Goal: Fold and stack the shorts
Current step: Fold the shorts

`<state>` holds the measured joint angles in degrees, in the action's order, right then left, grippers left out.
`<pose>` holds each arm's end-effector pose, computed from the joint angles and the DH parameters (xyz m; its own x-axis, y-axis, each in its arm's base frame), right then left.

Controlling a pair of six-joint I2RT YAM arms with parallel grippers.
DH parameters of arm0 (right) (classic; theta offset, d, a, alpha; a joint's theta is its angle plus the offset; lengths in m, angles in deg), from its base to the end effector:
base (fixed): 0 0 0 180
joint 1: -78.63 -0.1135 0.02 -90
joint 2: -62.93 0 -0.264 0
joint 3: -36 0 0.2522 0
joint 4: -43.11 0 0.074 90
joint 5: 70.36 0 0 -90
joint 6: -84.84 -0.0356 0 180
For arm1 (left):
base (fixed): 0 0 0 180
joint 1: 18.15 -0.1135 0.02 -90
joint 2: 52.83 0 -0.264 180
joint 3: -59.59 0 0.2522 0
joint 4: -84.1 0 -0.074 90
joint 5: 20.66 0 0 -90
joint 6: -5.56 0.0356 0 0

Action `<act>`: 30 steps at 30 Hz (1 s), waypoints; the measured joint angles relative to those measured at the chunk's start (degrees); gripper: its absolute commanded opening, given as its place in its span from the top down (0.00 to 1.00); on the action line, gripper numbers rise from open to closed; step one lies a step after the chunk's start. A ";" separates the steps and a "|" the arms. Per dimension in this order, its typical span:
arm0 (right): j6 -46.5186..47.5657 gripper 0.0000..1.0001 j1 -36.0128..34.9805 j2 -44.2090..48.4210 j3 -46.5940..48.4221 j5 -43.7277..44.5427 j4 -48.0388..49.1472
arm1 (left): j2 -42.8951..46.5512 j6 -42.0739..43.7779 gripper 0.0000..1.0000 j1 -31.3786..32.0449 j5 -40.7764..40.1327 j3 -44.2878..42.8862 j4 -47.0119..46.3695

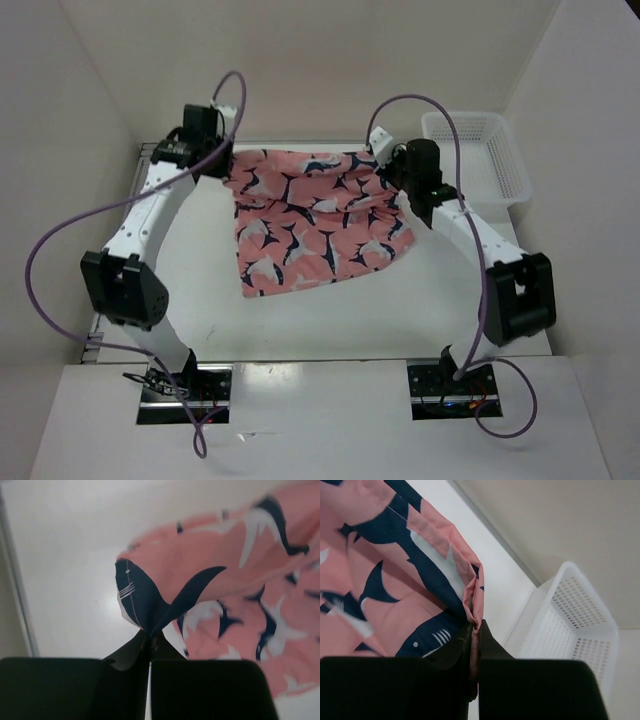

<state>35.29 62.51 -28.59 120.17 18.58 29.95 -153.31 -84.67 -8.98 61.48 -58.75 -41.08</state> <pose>0.3647 0.1061 0.3067 -0.0652 -0.6941 -0.7169 -0.4423 0.6642 -0.6027 0.3911 -0.0582 0.3847 -0.5938 0.0918 -0.7994 0.0476 0.9957 0.0790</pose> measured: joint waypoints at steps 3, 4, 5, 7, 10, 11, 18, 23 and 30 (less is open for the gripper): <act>1.53 1.00 0.48 8.37 -7.85 -4.09 -1.07 | 7.15 0.04 1.00 4.31 0.31 15.06 0.50; 2.60 1.00 0.24 11.26 -10.69 -5.42 -1.51 | 7.93 0.04 1.00 5.97 0.59 19.02 0.48; 3.96 1.00 -0.33 13.73 -13.40 -6.49 -2.05 | 8.37 0.02 1.00 7.23 0.87 22.71 0.24; 6.73 1.00 -2.01 17.49 -18.51 -8.57 -3.41 | 8.46 0.07 1.00 8.92 1.20 29.94 0.55; 10.95 1.00 -3.74 20.06 -24.59 -11.04 -7.13 | 8.96 0.07 1.00 9.42 1.16 38.88 1.40; 12.48 1.00 -3.78 20.61 -25.99 -11.67 -9.01 | 9.25 0.04 1.00 9.49 1.16 40.70 2.01; 21.29 1.00 -4.24 28.94 -31.67 -14.67 -18.71 | 13.88 0.04 1.00 9.33 2.03 43.76 3.85; 24.70 0.91 -4.50 32.98 -31.74 -16.74 -23.67 | 15.02 0.04 1.00 7.98 6.73 40.00 8.02; 19.19 1.00 -10.51 32.74 -28.37 -18.38 -28.57 | 15.34 0.04 1.00 7.48 10.01 37.90 10.54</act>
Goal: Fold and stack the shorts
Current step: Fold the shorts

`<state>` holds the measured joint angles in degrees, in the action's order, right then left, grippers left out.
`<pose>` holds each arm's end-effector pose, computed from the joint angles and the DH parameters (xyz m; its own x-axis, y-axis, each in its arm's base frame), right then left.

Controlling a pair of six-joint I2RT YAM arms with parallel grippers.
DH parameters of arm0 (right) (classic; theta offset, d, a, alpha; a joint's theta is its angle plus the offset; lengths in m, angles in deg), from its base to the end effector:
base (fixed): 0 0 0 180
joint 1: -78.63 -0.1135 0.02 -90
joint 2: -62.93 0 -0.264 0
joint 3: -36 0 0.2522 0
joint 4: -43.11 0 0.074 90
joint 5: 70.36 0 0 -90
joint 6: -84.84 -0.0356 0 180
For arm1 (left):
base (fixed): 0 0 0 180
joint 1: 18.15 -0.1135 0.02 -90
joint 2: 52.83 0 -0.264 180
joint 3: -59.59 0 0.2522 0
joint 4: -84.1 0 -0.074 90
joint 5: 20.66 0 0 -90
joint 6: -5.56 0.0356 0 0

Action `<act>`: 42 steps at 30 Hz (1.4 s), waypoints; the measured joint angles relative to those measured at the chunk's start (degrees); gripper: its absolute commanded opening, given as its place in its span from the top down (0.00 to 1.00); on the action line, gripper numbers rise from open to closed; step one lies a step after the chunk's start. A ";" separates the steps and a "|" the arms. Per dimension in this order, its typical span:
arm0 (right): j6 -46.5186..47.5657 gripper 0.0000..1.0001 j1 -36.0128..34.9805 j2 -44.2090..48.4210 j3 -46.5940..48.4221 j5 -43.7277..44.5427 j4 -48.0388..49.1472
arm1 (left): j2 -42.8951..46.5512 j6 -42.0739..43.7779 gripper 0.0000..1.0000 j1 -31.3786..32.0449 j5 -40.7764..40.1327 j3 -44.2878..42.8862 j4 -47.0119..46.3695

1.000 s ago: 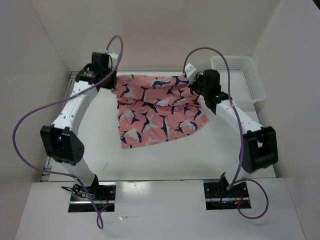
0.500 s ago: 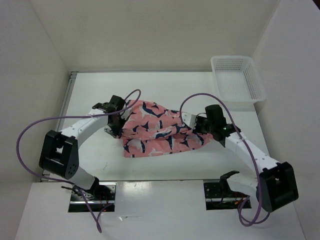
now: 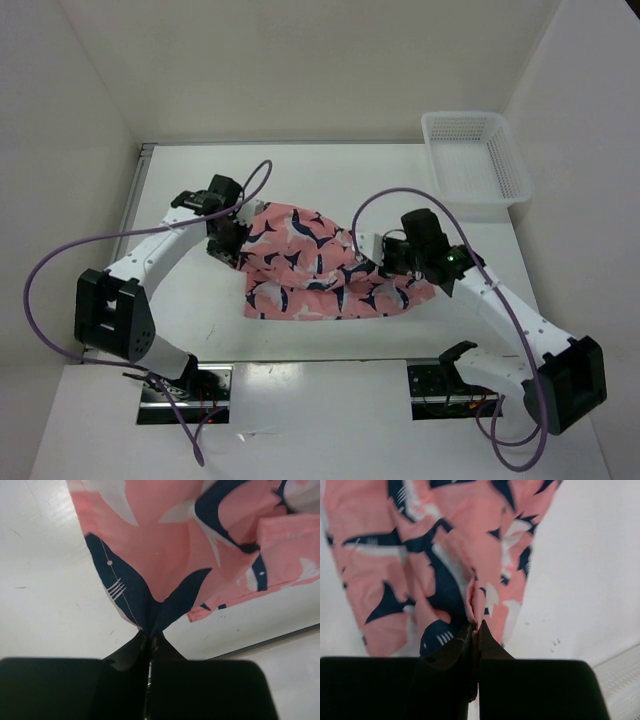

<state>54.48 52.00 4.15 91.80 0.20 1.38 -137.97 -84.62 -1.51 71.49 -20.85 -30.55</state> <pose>0.1837 0.1054 0.2505 0.2293 -0.7953 -0.5612 -0.8631 0.1004 -0.4949 0.2740 -0.0833 0.2529 -0.9016 0.2662 -0.3411 0.2956 0.9546 -0.0363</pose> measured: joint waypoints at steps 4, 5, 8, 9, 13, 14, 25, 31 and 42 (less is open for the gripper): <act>-9.66 1.00 -0.44 -8.72 11.54 0.11 1.73 | -3.43 0.00 1.00 -2.14 1.27 -11.85 2.71; -12.17 1.00 -0.44 -10.08 13.51 0.61 3.50 | -4.55 0.02 1.00 -2.95 1.09 -16.24 2.93; -19.06 1.00 0.20 -13.62 19.98 2.97 8.39 | -9.86 0.07 1.00 -6.16 -1.88 -34.40 3.37; -21.18 1.00 0.55 -15.85 24.02 3.93 9.84 | -13.97 0.02 1.00 -7.34 -3.15 -44.00 4.63; -27.43 1.00 2.82 -26.60 43.34 10.10 20.28 | -32.26 0.00 1.00 -12.44 -8.68 -86.42 2.67; -28.57 1.00 3.15 -28.98 48.48 11.39 22.60 | -33.75 -0.04 1.00 -13.46 -10.56 -90.12 -1.03; -24.96 1.00 2.67 -19.08 49.99 5.14 22.36 | -13.16 0.00 1.00 -14.29 -7.48 -86.36 5.27; -16.50 1.00 1.77 -9.62 29.09 -3.32 11.67 | -2.12 -0.02 1.00 -13.16 -4.33 -68.98 12.72; -10.49 1.00 -6.73 -0.50 15.06 -14.62 -11.82 | 15.54 0.00 1.00 -7.65 4.55 -25.07 24.65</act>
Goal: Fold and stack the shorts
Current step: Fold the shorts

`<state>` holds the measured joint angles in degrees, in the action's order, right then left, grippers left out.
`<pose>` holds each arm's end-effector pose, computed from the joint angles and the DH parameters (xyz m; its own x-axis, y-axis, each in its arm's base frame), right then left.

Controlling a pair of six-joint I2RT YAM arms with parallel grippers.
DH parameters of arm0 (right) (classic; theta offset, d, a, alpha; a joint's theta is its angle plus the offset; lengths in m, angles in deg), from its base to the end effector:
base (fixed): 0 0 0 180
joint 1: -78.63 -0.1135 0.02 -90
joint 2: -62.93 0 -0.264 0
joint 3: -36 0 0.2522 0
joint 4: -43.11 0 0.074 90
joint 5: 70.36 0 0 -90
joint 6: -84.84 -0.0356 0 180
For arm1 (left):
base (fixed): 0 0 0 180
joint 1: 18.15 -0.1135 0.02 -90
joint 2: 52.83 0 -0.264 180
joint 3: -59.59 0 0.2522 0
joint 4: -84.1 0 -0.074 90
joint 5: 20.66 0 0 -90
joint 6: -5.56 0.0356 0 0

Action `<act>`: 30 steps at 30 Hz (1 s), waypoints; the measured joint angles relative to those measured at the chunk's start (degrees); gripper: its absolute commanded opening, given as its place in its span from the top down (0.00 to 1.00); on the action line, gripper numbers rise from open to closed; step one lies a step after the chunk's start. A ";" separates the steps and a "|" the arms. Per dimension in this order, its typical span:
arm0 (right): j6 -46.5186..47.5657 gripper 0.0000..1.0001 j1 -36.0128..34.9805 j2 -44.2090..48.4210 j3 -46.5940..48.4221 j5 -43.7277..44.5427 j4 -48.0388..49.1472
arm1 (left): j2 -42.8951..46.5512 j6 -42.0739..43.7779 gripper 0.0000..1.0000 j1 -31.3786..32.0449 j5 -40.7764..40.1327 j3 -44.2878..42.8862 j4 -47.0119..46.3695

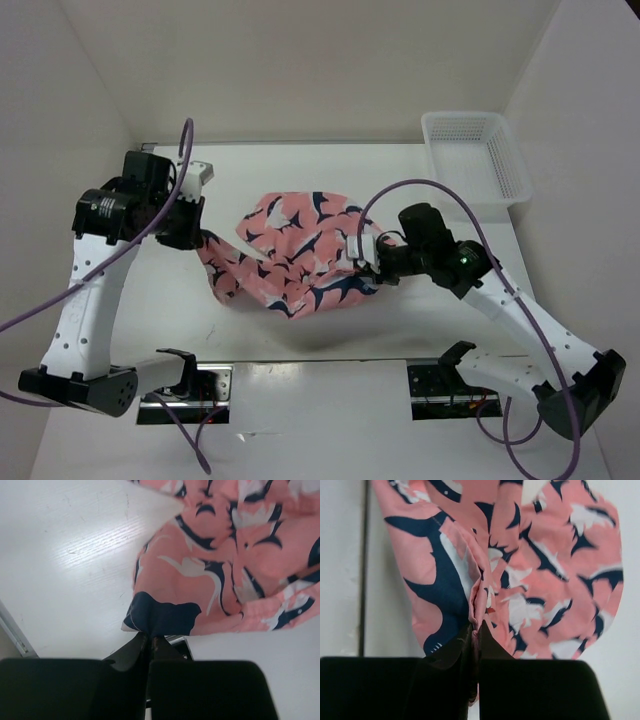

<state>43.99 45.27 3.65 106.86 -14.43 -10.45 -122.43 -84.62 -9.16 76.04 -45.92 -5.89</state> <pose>0.1637 0.1317 0.3219 0.2423 -0.5907 -0.7697 -0.9480 0.0245 -0.3172 0.1933 -0.0348 0.4203 -0.8008 0.1235 -0.5861 0.2203 0.9707 -0.0963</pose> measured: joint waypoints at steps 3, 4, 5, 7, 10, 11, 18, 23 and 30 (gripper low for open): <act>-1.77 1.00 -3.48 2.36 -0.24 -0.20 0.39 | -0.24 -0.02 1.00 -0.74 1.77 -2.73 0.02; -2.86 1.00 -3.78 2.03 -0.24 0.33 1.95 | -1.46 -0.02 1.00 -0.85 2.08 -4.33 -0.13; -3.89 1.00 -3.85 0.94 -0.20 1.40 4.68 | -2.95 -0.02 1.00 -0.90 2.23 -6.10 -0.46; -5.62 1.00 -3.48 -3.76 0.79 4.15 12.11 | -8.15 0.00 1.00 -1.05 2.19 -10.14 -2.51; -8.00 1.00 -1.31 -14.84 5.33 9.42 23.85 | -20.52 0.02 1.00 -2.47 1.11 -20.87 -6.54; -9.18 1.00 -0.04 -19.30 8.24 11.34 27.12 | -25.73 0.02 1.00 -3.26 0.59 -25.38 -8.52; -18.62 1.00 9.14 -43.47 48.83 24.74 32.87 | -52.72 0.00 1.00 -9.51 -5.84 -66.53 -19.96; -22.29 1.00 11.13 -51.76 81.33 30.12 31.98 | -47.82 -0.02 1.00 -11.61 -6.23 -79.56 -25.53; -23.56 1.00 8.13 -43.95 81.72 31.26 31.19 | -32.59 0.00 1.00 -10.93 -4.87 -80.39 -27.17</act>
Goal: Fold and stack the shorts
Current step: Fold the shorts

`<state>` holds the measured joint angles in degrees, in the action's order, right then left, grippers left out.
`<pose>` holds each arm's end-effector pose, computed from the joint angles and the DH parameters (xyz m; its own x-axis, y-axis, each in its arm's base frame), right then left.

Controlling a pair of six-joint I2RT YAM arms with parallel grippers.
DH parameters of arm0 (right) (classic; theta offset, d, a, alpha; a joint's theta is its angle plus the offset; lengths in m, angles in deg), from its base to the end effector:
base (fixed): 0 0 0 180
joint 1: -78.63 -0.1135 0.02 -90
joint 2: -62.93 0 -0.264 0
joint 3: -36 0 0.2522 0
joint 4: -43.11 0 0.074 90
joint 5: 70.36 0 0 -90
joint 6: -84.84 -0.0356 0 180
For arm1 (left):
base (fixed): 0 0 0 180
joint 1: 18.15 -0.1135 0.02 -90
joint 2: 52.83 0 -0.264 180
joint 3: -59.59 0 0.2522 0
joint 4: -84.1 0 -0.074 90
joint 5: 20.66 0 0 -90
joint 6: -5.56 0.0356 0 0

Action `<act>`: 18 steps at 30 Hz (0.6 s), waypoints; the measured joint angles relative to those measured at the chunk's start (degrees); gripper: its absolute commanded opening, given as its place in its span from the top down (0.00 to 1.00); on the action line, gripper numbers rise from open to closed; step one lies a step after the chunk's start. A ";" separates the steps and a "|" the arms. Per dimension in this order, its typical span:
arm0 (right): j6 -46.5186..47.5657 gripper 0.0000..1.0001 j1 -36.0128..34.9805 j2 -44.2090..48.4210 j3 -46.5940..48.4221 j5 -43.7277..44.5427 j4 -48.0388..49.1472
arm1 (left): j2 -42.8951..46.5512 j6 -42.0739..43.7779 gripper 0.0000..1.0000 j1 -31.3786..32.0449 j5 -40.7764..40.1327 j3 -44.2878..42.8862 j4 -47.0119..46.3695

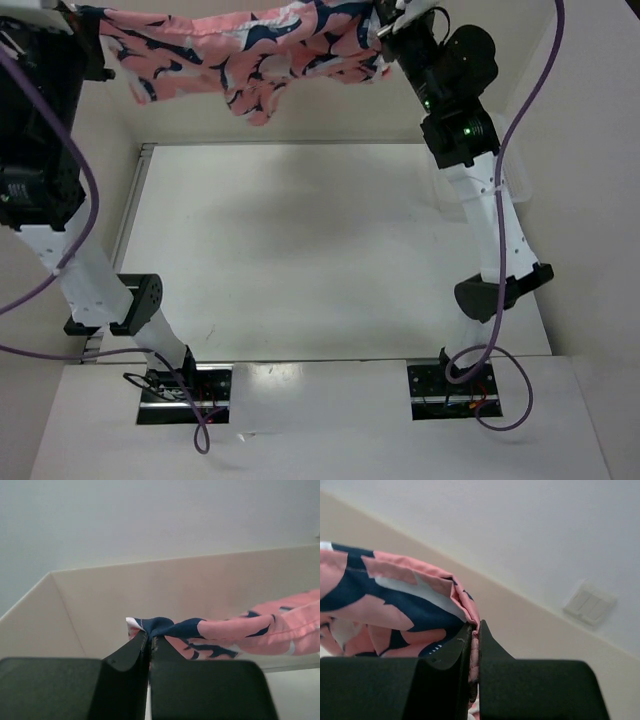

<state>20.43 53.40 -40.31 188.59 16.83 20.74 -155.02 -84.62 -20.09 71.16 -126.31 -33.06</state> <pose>0.3090 0.1475 0.6115 0.5711 -0.2078 -0.7941 -0.2424 0.8816 -0.4050 0.2057 0.0058 0.6613 0.3561 0.0089 -0.9344 -0.0031 1.0000 0.0084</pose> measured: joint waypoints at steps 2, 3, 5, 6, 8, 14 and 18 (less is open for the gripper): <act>0.26 1.00 -0.76 4.02 -7.85 -0.96 -0.35 | 1.25 0.00 1.00 0.00 0.48 -0.55 2.05; 0.55 1.00 -0.92 6.51 -13.38 -1.64 -0.61 | 1.66 0.00 1.00 0.00 1.01 -0.66 3.52; 1.51 1.00 -1.29 11.04 -24.96 -4.02 -1.62 | 1.75 0.00 1.00 0.00 2.40 -0.63 8.17; 2.32 1.00 -1.44 12.98 -30.75 -5.35 -3.08 | 1.42 0.02 1.00 0.00 3.19 -0.15 10.80; 5.86 1.00 -1.97 16.76 -43.10 -7.78 -5.20 | 3.89 0.02 1.00 0.00 4.72 7.78 14.16; 17.53 1.00 -4.44 25.97 -70.88 -18.27 -21.68 | 20.46 -0.02 1.00 0.94 5.31 65.75 15.21; 21.40 1.00 -4.52 33.20 -77.94 -24.81 -29.99 | 27.15 -0.02 1.00 2.03 6.56 81.61 23.37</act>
<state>41.82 48.87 -7.11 110.64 -7.98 -9.24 -127.87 -84.64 -18.05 77.72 -44.69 -9.70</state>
